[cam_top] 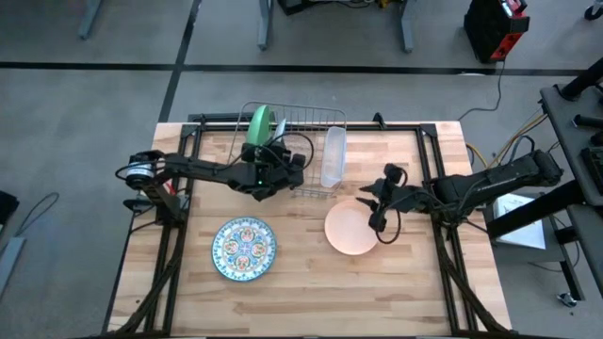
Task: Sort dishes
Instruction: Put the blue patterned plate into the dish rack, then put the white patterned plate into the dish rack
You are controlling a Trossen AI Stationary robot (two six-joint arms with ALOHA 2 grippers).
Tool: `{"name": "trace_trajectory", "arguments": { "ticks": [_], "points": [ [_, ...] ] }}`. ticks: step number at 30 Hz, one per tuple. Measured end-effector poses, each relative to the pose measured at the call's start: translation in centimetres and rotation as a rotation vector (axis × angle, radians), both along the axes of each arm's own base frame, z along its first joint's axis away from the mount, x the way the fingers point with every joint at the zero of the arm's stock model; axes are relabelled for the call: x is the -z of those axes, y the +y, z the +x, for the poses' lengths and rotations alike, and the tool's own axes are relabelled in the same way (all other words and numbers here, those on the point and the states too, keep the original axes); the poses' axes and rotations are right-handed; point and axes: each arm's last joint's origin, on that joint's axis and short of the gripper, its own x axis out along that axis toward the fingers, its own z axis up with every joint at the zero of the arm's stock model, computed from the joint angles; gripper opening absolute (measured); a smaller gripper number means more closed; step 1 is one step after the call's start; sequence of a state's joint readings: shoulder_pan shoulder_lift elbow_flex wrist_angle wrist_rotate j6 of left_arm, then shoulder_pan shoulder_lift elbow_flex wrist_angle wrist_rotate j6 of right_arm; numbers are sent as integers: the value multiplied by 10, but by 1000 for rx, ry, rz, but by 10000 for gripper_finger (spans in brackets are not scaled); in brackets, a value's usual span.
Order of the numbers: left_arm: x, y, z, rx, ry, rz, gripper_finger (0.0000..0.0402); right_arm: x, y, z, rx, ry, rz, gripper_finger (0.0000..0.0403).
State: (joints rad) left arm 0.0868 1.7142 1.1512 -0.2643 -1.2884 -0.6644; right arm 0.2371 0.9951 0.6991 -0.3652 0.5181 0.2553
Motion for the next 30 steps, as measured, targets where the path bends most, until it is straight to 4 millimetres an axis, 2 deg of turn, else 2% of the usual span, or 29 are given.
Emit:
{"name": "trace_trajectory", "arguments": {
  "ticks": [8,13,21,30],
  "points": [
    [-32,1,6,-1,56,-3,139,19,7,33,-150,23,-19,53],
    [-47,1,6,-2,94,-6,139,31,-2,53,-135,16,-22,6],
    [-60,-3,5,5,140,-6,139,55,-31,65,-15,117,-24,1],
    [-79,-23,6,61,165,-1,139,55,-55,66,23,128,-60,1]
  ]
}}
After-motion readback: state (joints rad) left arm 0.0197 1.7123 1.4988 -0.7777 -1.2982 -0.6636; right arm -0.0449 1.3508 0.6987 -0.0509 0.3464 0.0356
